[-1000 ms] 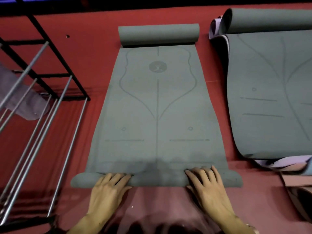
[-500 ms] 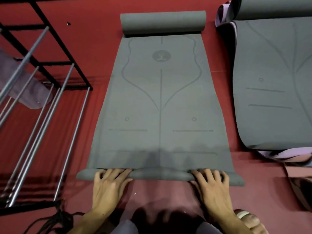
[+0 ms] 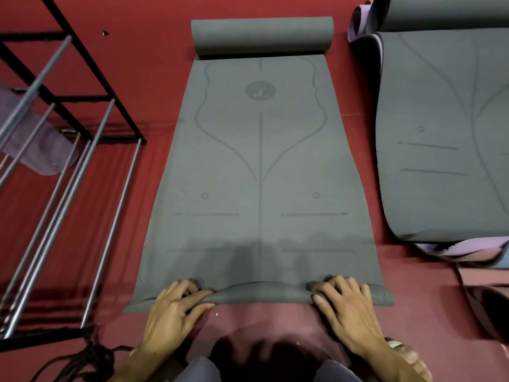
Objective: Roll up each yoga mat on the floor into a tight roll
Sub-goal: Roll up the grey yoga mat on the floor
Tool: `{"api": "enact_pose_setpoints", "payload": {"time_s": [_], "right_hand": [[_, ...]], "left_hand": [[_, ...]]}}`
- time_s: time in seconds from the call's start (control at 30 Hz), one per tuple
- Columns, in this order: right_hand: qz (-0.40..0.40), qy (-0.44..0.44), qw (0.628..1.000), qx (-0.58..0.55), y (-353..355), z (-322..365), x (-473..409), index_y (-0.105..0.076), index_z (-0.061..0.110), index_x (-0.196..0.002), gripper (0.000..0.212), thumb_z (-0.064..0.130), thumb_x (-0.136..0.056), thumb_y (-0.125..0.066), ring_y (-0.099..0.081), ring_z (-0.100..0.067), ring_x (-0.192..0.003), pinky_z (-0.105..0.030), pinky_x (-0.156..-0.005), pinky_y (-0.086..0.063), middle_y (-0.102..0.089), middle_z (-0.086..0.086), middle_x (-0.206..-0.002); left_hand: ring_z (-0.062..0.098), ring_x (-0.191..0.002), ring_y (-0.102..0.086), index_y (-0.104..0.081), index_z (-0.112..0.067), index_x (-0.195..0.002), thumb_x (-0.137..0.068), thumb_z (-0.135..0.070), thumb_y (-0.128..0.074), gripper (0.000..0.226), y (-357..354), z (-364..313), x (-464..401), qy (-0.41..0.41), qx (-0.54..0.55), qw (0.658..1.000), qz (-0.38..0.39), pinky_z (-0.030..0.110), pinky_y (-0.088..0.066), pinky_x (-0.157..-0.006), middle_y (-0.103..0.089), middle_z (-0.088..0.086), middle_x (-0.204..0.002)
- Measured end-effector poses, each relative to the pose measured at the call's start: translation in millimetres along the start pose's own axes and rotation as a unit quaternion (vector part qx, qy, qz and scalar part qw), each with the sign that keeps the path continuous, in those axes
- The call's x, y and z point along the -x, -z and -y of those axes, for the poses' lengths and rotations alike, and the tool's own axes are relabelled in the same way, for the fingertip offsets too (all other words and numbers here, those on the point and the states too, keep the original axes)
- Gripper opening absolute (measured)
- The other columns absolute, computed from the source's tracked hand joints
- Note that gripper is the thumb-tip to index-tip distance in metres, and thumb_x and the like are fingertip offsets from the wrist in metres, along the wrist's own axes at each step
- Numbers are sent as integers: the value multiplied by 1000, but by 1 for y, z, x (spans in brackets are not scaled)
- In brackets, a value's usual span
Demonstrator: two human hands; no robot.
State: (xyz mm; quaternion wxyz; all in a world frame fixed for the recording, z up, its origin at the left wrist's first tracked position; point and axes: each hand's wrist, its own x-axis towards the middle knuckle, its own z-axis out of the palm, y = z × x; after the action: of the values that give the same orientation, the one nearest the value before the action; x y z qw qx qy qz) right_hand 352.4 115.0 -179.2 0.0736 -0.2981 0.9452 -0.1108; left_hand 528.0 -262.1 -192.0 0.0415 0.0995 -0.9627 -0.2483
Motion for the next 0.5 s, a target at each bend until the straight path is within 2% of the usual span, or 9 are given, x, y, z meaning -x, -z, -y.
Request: {"api": "enact_pose_setpoints", "payload": {"time_s": [0.17,0.23,0.3,0.37,0.43,0.5], "right_hand": [[16,-14,1000,-4,1,-2,-13,-55,48,-108,37,67,-104,-24,-49,-7,-90,-37,-80,-37,-47,21,-90],[27,-26,999,-14,2,-3,-18,-55,47,-104,42,71,-102,-20,-53,-6,-88,-37,-79,-38,-49,22,-85],[53,-35,998,-18,5,-2,-24,-55,47,-101,47,75,-99,-17,-57,-4,-92,-37,-81,-39,-54,24,-86],[82,-44,995,-31,10,-2,-31,-52,46,-97,45,76,-96,-19,-61,-3,-95,-36,-84,-39,-58,24,-86],[95,-58,992,-52,16,-1,-39,-49,41,-95,41,75,-96,-26,-64,-8,-93,-36,-83,-41,-59,20,-76],[100,-76,990,-64,20,1,-45,-48,36,-96,40,73,-96,-35,-66,-13,-90,-37,-81,-40,-57,16,-69]], "left_hand": [[1,-94,-60,-79,-45,-111,-89,-71,-60,38,6,5,-15,37,73,996,30,19,-48,-79,-60,-27,-96],[6,-95,-65,-80,-48,-106,-86,-75,-61,38,11,5,-20,66,129,987,64,28,-52,-82,-67,-20,-96],[7,-89,-69,-81,-50,-97,-84,-74,-64,32,17,2,-29,103,179,973,107,37,-54,-79,-70,-14,-95],[2,-82,-68,-78,-54,-82,-90,-62,-68,14,18,-2,-39,123,160,970,137,33,-50,-73,-70,-17,-91],[-3,-79,-66,-74,-57,-72,-94,-51,-72,22,14,-3,-46,138,137,970,147,28,-45,-70,-69,-25,-87],[-5,-77,-66,-76,-56,-77,-88,-59,-74,12,9,2,-47,187,128,963,148,29,-48,-71,-70,-27,-84]]}}
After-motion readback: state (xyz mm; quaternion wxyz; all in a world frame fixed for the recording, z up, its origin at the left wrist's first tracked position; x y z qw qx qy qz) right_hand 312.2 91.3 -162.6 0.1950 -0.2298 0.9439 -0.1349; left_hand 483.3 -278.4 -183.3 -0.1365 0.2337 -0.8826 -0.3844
